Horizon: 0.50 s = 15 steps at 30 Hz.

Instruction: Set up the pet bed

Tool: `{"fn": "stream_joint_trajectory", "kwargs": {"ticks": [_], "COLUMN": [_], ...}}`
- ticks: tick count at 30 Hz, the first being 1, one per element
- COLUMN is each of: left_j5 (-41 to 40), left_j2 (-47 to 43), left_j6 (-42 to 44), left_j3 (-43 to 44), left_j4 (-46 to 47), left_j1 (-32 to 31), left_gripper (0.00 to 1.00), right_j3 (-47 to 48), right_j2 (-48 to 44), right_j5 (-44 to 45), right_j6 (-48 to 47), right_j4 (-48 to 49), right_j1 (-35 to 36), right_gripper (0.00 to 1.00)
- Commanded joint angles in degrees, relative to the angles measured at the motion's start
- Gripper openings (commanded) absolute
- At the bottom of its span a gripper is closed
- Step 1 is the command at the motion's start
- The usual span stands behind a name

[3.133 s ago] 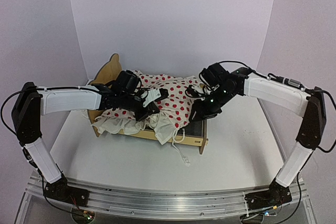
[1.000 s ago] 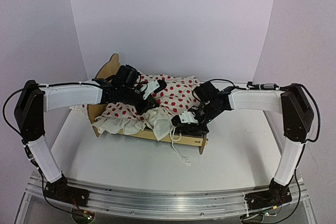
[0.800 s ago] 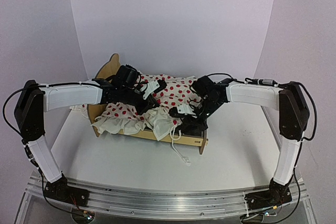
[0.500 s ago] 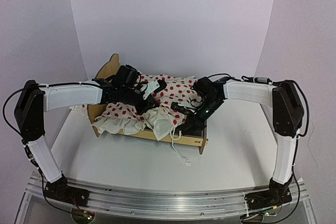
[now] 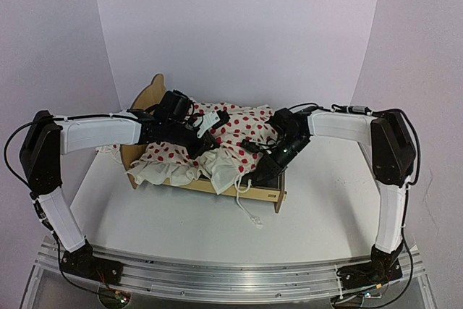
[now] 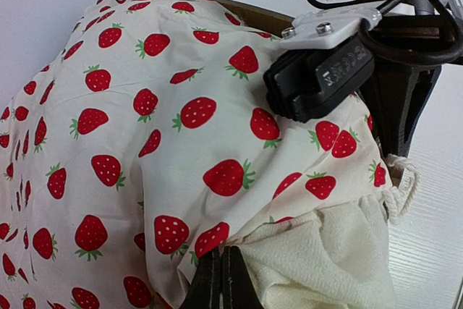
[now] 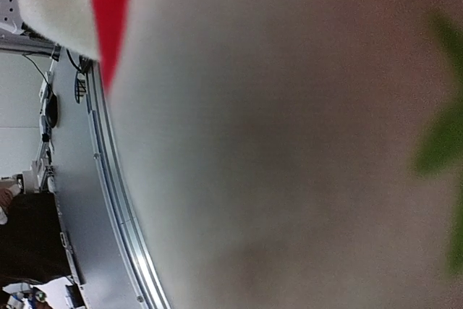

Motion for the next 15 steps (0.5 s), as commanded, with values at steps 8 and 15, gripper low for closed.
{"fn": "stream_joint_trajectory", "kwargs": {"ticks": [8, 15], "left_j5": [0.4, 0.6], "left_j2": [-1.1, -1.0], "left_j6": [0.4, 0.4], "left_j3": [0.0, 0.1], "left_j4": [2.5, 2.6], "left_j1": [0.5, 0.5], "left_gripper": [0.00, 0.00], "right_j3": [1.8, 4.1], "right_j2": [5.3, 6.5], "right_j5": [5.6, 7.1], "right_j6": [9.0, 13.1], "right_j4": [-4.2, -4.3], "right_j1": [-1.8, -3.5], "right_gripper": [0.00, 0.00]}}
